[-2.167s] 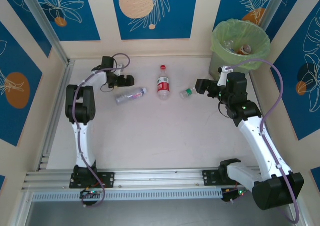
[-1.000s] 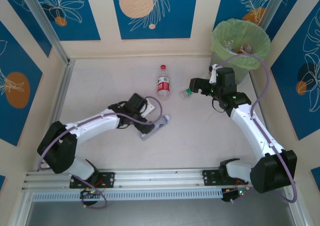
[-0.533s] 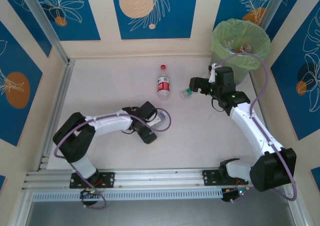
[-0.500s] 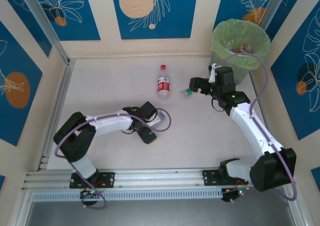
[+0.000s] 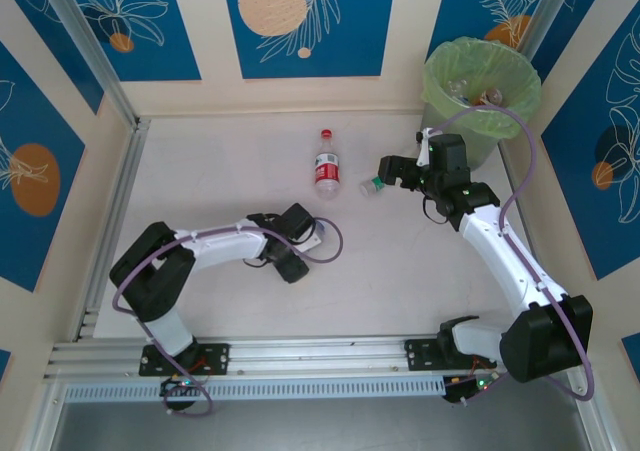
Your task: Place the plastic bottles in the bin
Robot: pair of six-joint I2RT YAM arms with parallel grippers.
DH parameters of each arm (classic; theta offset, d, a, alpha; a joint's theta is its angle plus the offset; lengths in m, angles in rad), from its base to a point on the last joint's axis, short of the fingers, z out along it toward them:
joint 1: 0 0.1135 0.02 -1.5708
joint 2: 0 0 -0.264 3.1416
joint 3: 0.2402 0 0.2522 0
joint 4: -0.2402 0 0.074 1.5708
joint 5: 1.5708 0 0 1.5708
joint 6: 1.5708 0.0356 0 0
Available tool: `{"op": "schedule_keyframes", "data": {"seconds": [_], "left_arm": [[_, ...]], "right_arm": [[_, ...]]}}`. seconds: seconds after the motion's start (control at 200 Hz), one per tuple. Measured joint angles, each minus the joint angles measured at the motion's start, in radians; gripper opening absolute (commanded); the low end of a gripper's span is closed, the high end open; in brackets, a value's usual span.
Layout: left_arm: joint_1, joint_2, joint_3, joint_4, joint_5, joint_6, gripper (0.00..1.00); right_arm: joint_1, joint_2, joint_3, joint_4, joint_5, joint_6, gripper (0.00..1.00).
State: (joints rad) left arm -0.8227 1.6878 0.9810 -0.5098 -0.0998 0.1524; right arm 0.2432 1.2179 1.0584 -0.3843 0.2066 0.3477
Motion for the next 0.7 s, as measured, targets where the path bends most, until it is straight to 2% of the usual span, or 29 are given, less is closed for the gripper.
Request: {"op": "schedule_keyframes", "data": {"seconds": [0.295, 0.525, 0.7], "left_arm": [[0.0, -0.011, 0.001, 0.008, -0.009, 0.002, 0.54], [0.0, -0.023, 0.008, 0.029, -0.005, -0.005, 0.56], [0.0, 0.027, 0.033, 0.025, -0.006, -0.004, 0.57]], "right_arm": [[0.008, 0.0, 0.0, -0.008, -0.001, 0.001, 0.98], [0.014, 0.0, 0.0, -0.024, -0.019, 0.036, 0.98], [0.026, -0.012, -0.028, -0.021, -0.032, 0.075, 0.98]]}}
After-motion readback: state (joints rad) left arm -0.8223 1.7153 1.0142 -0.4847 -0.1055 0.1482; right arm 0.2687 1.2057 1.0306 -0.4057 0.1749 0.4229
